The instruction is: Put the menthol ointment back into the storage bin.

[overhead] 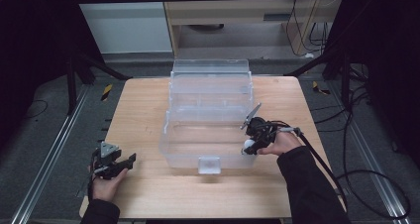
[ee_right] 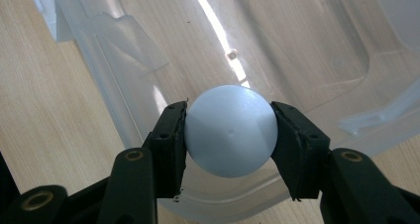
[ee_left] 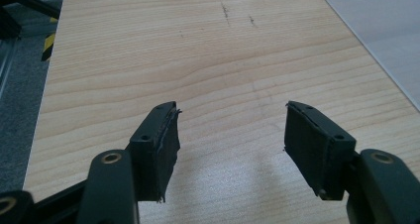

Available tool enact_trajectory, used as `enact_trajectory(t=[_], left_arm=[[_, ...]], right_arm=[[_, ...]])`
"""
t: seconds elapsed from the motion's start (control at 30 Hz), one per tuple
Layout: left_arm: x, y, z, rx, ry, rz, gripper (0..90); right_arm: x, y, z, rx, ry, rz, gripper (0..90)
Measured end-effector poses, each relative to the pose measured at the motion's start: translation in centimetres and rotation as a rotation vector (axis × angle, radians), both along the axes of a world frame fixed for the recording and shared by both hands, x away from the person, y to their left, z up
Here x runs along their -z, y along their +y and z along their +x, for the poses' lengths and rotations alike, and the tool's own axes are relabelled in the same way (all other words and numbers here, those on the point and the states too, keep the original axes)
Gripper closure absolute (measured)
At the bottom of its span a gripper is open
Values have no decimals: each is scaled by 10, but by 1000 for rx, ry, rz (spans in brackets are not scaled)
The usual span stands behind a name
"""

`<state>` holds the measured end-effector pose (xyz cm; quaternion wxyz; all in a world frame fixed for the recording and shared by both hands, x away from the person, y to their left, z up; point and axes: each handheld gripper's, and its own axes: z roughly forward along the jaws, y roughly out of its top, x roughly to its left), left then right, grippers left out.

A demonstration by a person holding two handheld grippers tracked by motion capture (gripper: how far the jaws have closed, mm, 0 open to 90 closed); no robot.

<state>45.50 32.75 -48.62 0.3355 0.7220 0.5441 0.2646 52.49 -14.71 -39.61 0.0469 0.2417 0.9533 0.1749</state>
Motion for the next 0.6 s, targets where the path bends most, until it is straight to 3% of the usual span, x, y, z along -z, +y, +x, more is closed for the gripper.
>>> enact_trajectory(t=[0.6], left_arm=[[0, 0, 0, -1, 2, -3, 378]], right_arm=[[9, 3, 1, -15, 17, -15, 502]])
